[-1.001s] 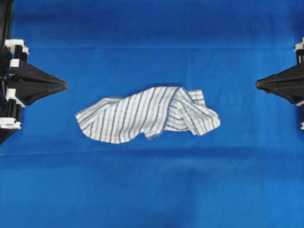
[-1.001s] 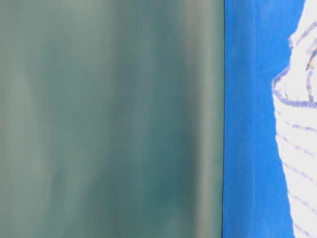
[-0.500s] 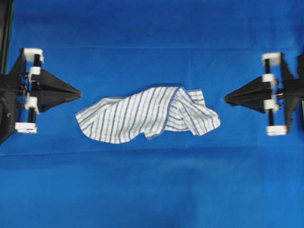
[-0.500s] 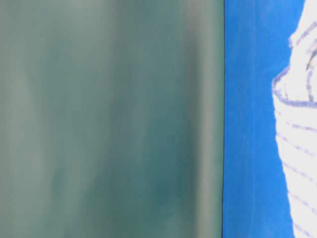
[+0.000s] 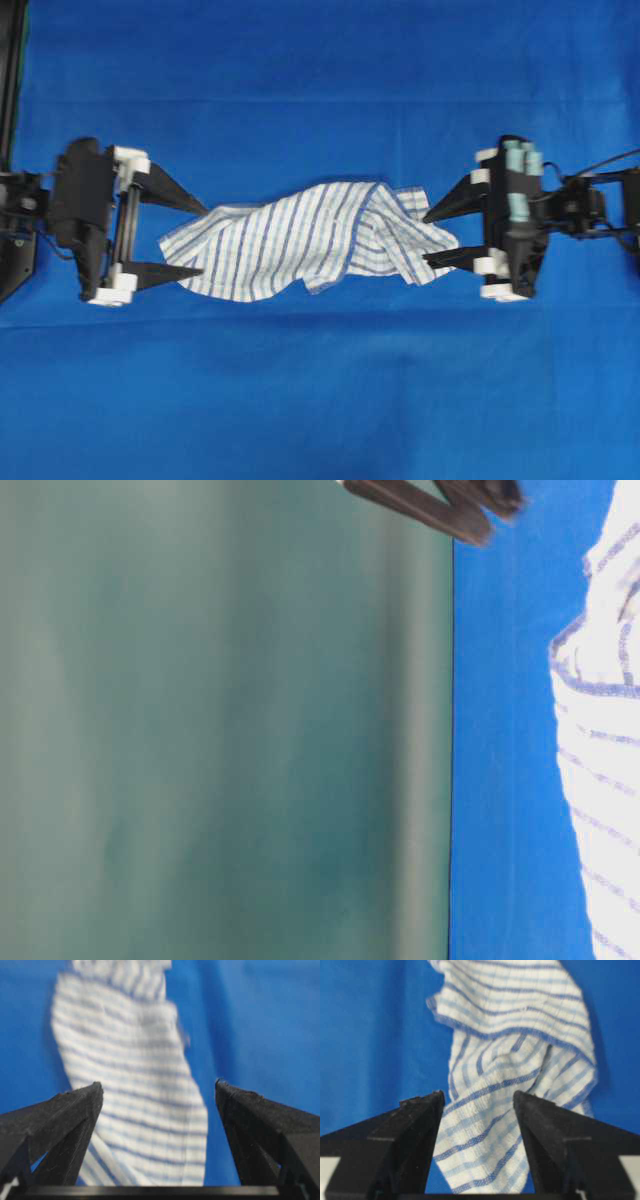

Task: Lift the towel with both arms.
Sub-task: 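Close both grippers on the towel's left and right edges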

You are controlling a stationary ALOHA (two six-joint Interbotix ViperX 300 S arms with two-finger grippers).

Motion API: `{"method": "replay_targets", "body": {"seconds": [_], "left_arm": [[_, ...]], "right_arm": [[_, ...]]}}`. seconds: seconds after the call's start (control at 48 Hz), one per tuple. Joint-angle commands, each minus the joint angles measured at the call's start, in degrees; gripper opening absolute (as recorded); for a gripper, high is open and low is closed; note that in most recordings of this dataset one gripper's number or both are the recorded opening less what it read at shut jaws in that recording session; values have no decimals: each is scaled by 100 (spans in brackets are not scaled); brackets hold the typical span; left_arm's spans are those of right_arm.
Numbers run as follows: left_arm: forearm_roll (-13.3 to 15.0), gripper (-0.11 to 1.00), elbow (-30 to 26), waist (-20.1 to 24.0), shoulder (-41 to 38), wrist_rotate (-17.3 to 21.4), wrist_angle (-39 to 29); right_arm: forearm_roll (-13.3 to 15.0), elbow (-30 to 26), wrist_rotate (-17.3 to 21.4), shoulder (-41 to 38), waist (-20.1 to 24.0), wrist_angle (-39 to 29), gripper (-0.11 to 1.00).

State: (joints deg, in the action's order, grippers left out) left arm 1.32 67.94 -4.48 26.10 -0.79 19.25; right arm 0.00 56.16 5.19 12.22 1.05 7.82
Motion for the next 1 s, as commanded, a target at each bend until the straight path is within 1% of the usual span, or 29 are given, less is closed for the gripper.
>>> {"method": "replay_targets", "body": {"seconds": [0.0,0.292,0.438,0.605,0.792,0.876,0.938,0.98], "left_arm": [[9,89,-105,-105,-431,-35,237],[18,89,-334,-325,-1644,-149,387],[18,89,-492,-343,-2171,-167,387],[18,89,-615,-334,-2566,-167,352],[18,86,-659,-334,-2637,-158,193],[18,78,-686,-334,-2646,-158,44],[18,64,-703,-334,-2637,-149,-97],[9,52,-721,-334,-2628,-149,-193]], "right_arm": [[-9,-264,9,-290,26,9,62],[-9,-826,18,-1248,141,0,62],[-44,-1002,26,-1626,132,18,62],[-105,-1116,26,-1951,105,18,62],[-123,-1195,26,-2057,105,26,61],[-123,-1204,26,-2065,88,26,60],[-123,-1222,26,-2065,88,26,57],[-123,-1230,26,-2065,97,9,51]]}}
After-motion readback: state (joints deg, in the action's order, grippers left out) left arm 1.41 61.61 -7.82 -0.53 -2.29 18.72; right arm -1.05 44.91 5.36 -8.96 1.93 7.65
